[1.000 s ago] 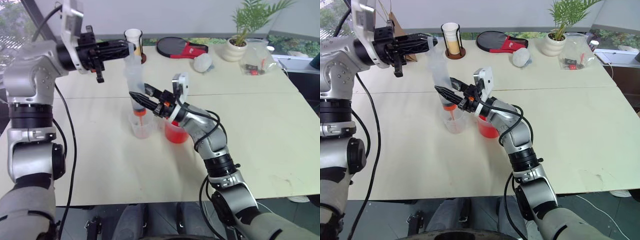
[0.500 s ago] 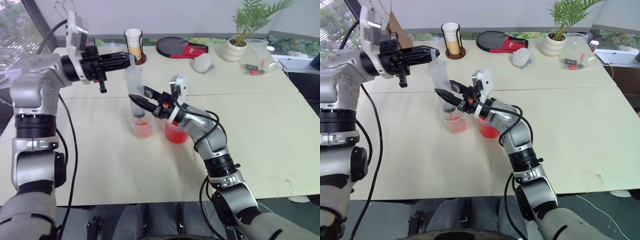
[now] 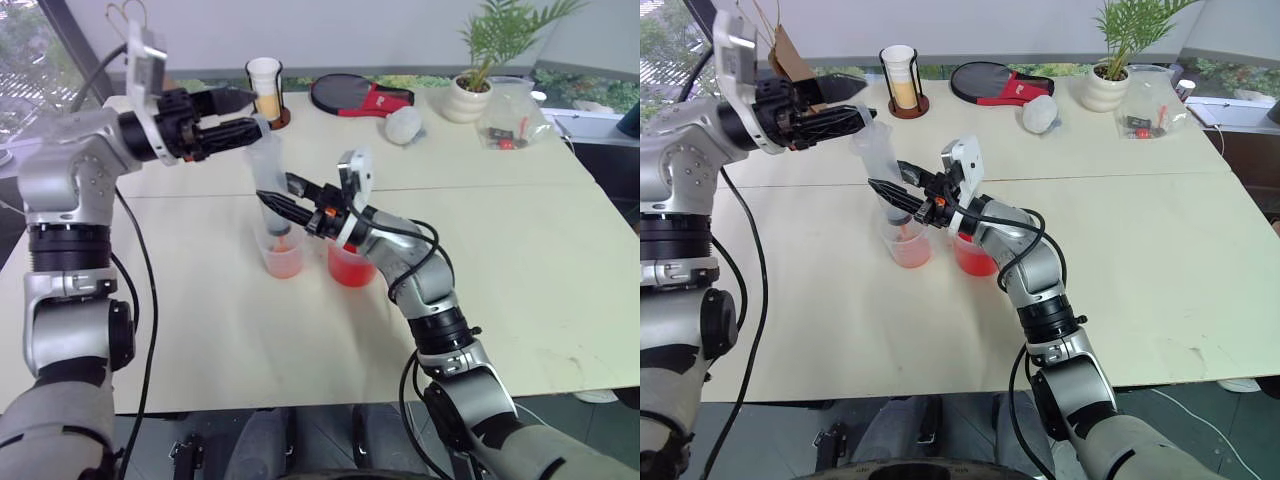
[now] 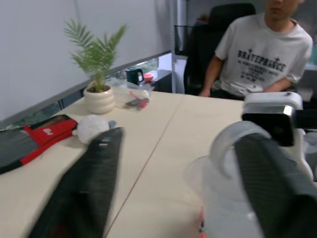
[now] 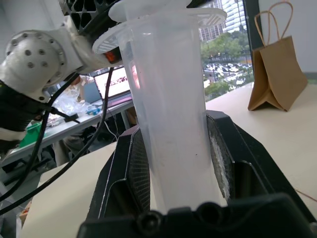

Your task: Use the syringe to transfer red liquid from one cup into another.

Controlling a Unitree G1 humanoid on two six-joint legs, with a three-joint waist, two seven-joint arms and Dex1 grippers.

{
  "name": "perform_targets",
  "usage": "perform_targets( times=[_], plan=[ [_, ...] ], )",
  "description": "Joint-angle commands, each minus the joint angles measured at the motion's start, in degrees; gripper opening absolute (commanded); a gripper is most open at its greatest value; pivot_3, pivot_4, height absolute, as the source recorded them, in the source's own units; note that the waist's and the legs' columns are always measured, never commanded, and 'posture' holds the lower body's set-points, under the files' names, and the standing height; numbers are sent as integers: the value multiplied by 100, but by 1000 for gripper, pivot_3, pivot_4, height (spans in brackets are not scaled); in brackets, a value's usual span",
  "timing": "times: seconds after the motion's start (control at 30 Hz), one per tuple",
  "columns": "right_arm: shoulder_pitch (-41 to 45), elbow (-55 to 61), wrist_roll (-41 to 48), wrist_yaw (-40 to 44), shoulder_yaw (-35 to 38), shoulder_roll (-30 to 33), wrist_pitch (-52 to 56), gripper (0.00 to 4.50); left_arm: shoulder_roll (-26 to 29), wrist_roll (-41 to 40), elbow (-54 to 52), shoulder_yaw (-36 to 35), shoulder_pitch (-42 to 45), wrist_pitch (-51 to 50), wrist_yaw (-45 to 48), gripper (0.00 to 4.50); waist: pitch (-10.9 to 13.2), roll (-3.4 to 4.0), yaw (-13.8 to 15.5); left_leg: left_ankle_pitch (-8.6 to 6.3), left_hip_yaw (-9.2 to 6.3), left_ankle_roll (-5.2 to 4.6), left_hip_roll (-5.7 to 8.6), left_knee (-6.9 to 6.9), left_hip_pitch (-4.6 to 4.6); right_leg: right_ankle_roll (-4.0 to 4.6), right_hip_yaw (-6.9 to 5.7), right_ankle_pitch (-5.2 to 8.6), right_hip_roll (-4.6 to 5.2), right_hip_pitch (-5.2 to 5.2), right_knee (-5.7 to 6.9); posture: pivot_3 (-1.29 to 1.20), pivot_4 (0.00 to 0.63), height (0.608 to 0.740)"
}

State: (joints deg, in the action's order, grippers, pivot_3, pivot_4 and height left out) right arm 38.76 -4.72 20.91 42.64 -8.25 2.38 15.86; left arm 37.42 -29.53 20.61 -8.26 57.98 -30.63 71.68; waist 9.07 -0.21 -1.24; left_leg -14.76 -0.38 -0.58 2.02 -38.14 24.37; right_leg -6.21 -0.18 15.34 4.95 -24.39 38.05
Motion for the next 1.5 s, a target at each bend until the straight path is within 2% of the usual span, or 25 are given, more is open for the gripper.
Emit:
perform_targets(
  times=[0.03, 0.17, 0.43, 0.63, 0.73, 0.77, 0.87, 1.0, 1.1, 1.2, 1.3, 1.5],
  plan=[
    [346, 570, 164, -44, 157, -68, -265, 1371, 293, -232, -74, -222, -150, -400, 28, 4477, 0, 0, -1, 0, 0, 0, 0, 0, 0, 0, 0, 0, 0, 0, 0, 0, 150, 740],
    [349, 591, 172, -91, 218, -37, -250, 1371, 650, -530, -342, -542, -627, -830, -38, 4477, 0, 1, -75, 0, -3, 0, -2, 3, -1, 0, 1, 0, 0, -1, 1, 0, 150, 740],
    [525, 494, 317, -206, 409, -17, -113, 1371, 1103, -606, -1226, -847, -1996, -912, -321, 4477, 0, 0, -107, 1, -7, 3, 0, 6, 0, 0, 1, 0, 6, -2, 2, 0, 150, 740],
    [755, 243, 458, -412, 668, 42, 170, 1371, 1025, -661, -1819, -821, -2289, -855, -644, 4477, 0, 0, -77, 1, -10, 5, 2, 7, 0, 1, 1, 0, 12, -1, -1, 0, 150, 740],
    [1408, 18, 966, -1010, 1399, 288, 949, 1371, 897, -728, -2047, -757, -2295, -832, -819, 4477, 0, 1, -70, 2, -10, 7, 2, 8, 0, 1, 2, 0, 12, -2, 0, 0, 150, 740],
    [1781, -113, 1232, -1257, 1751, 526, 1373, 1371, 859, -761, -2177, -731, -2317, -851, -862, 4477, 1, 1, -60, 2, -10, 8, 3, 10, 1, 2, 1, -1, 15, -3, -1, 0, 150, 740],
    [3141, -1046, 1866, -1740, 2697, 1825, 2902, 1371, 757, -873, -2725, -560, -2479, -925, -880, 4477, 14, 10, 49, 2, -8, 8, 12, 12, 6, 3, 1, -1, 46, -8, -6, 0, 150, 740],
    [3779, -2224, 1481, -1808, 2426, 3367, 4894, 1371, 592, -1143, -3568, -197, -2708, -1100, -906, 4477, 8, -2, 107, -3, -13, 3, 15, 46, 8, 7, -4, 1, 58, 9, -65, 0, 150, 740],
    [3565, -2732, 1359, -1750, 2048, 4105, 6711, 1371, 545, -1145, -3992, 169, -2826, -1135, -868, 4477, -7, -28, 17, -3, 1, 1, 15, 83, 0, 7, -2, 0, 60, 22, -108, 0, 150, 740],
    [3112, -2710, 1423, -1595, 1832, 4427, 7484, 1371, 587, -998, -3949, 368, -2897, -1016, -829, 4477, 8, -2, -18, -3, 27, -3, 11, 94, 1, 7, 2, 0, 62, 15, -126, 0, 150, 740],
    [2696, -2778, 1599, -1727, 1829, 4456, 7664, 1371, 554, -955, -3842, 433, -2888, -947, -842, 4477, 31, 39, -16, 3, 45, -10, 10, 92, 5, 5, 3, -1, 60, -8, -98, 0, 150, 740],
    [1760, -2602, 1972, -2900, 2533, 4010, 7664, 1371, 516, -955, -3855, 502, -2966, -957, -927, 4477, 27, 25, 50, 4, 42, -13, 4, 71, 3, 4, -3, -1, 32, 8, -92, 0, 150, 740]
  ],
)
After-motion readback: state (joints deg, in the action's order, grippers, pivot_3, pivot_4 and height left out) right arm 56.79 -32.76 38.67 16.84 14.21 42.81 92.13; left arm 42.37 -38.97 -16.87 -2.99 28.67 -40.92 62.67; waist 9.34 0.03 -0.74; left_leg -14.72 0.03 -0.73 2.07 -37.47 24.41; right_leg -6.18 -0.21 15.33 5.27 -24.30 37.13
